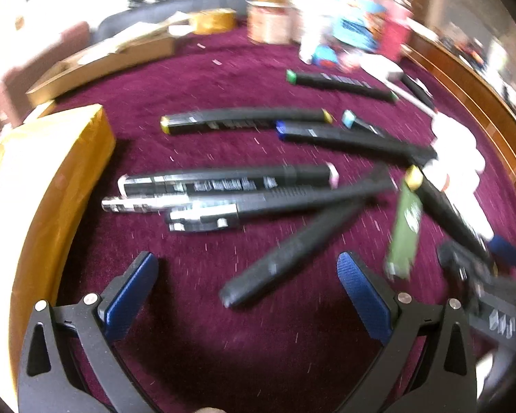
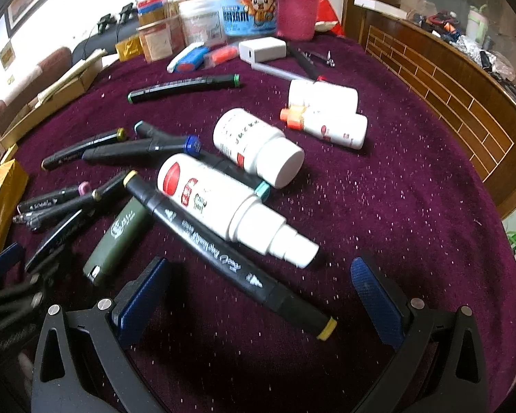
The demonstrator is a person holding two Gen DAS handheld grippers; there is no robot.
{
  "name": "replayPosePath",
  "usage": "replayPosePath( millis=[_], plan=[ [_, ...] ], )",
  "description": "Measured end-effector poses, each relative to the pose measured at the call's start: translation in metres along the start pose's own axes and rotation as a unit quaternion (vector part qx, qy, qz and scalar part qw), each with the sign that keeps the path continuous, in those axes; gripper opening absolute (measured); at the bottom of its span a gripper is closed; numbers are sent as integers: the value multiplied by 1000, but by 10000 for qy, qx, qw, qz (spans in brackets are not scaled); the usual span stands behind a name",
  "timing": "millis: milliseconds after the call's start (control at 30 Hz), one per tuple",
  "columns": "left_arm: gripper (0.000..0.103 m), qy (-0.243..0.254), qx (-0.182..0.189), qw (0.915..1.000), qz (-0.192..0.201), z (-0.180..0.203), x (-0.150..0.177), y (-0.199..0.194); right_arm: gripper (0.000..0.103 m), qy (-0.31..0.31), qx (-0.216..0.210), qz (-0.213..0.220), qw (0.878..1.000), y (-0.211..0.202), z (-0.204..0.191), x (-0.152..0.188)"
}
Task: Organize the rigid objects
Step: 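Grasp the thin black pen with the left gripper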
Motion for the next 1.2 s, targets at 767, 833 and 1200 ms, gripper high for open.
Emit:
replayPosePath(
  millis=[767, 833, 1200],
  plan=[
    [99, 304, 591, 9977, 114, 3, 22, -26, 101, 766, 116, 1934, 9781, -93, 28, -4],
    [99, 183, 840, 9957, 341, -5, 20, -40, 101, 1006, -118, 1839, 9777, -83, 36, -12],
    [98, 1396, 776, 9859, 495, 9, -18, -31, 100, 1343, -546, 1641, 9757, -55, 53, -8]
  ],
)
Point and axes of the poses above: each gripper's, at about its wrist camera, not at the fingertips, and y roughly the way its jaws point, z to its right, x to its underside, the point moved 5 cm from there along y, roughly the way its jaws point, and after that the axes turned 10 degrees about y, right-handed, at the moved point
